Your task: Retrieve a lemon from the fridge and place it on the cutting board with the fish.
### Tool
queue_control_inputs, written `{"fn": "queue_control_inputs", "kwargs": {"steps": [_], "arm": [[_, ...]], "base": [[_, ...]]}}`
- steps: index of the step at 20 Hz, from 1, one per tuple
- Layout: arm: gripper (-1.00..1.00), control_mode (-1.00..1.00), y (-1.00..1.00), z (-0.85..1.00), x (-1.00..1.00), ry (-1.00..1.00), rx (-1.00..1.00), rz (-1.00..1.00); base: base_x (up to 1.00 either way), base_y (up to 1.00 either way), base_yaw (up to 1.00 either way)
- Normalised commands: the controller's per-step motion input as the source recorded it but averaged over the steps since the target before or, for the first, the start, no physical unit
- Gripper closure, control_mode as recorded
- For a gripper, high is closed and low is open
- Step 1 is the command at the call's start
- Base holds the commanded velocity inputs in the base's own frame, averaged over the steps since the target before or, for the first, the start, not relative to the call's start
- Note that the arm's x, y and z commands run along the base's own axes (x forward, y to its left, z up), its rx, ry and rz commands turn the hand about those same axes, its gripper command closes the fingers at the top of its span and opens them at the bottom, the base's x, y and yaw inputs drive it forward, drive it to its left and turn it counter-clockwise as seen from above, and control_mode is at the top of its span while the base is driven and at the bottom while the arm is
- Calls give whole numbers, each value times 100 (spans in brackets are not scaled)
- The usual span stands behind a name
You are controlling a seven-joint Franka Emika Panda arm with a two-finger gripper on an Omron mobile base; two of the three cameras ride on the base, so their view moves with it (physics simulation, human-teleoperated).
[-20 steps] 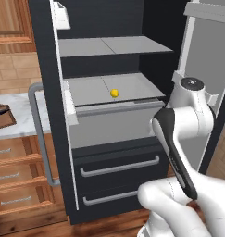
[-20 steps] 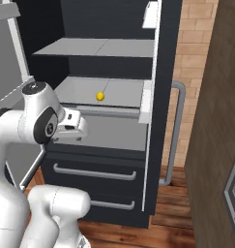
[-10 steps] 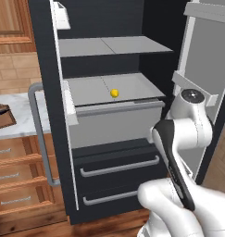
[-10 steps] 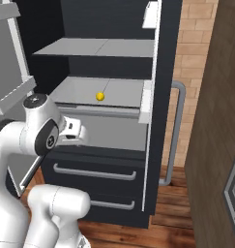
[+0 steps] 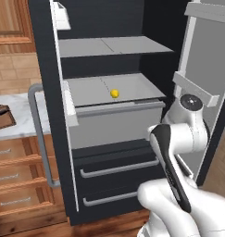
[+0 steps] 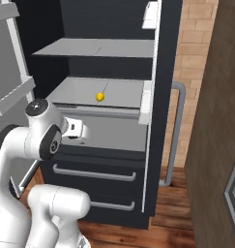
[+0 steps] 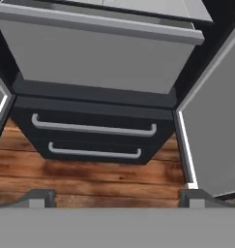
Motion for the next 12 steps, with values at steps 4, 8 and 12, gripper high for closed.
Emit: {"fn": "queue_control_inputs", "kwargs": {"steps": [4,8,12], "arm": [[-100,100,0,0,0,0,0,0],[-100,100,0,0,0,0,0,0],[-100,100,0,0,0,0,0,0]], "base": [[97,-16,3],[96,-5,5],[61,0,4]]}}
